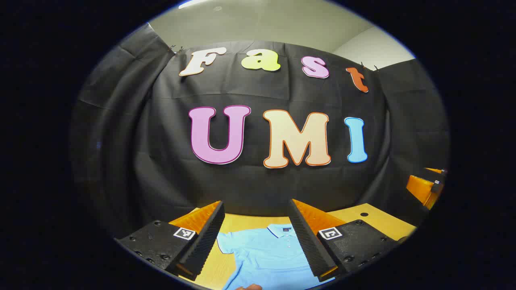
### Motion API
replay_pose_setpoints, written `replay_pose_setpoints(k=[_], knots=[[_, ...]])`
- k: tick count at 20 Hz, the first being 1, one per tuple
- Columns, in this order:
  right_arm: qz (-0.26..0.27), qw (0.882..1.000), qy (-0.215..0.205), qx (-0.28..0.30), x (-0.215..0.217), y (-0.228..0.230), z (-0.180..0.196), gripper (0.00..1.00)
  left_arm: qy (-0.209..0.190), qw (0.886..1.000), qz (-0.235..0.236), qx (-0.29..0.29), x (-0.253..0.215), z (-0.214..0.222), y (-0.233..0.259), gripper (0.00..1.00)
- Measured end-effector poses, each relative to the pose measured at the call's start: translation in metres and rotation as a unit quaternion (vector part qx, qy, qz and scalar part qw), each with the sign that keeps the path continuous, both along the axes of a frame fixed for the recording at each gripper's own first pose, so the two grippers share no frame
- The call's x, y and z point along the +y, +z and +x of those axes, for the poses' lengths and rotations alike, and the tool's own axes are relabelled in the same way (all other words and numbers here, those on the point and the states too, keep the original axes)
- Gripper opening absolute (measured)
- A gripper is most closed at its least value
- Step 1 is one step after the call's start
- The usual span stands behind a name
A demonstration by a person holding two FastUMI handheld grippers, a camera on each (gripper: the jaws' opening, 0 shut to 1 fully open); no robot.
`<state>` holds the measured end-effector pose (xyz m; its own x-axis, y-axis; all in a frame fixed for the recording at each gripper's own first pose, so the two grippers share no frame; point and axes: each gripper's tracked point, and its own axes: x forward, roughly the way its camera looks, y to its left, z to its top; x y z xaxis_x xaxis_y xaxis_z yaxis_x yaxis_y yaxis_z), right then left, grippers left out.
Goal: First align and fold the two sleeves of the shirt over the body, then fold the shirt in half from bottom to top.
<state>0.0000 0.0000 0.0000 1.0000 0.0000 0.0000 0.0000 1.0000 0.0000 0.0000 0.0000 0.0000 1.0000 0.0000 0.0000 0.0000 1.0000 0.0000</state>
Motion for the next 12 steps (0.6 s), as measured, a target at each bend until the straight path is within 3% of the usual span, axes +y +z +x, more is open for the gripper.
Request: replay_pose_setpoints(k=[12], knots=[[-0.01, 1.0, 0.004, -0.003, 0.006, 0.008, 0.009, 1.0, 0.0, 1.0, 0.005, -0.01, -0.002, 0.003, 0.003, 0.93]])
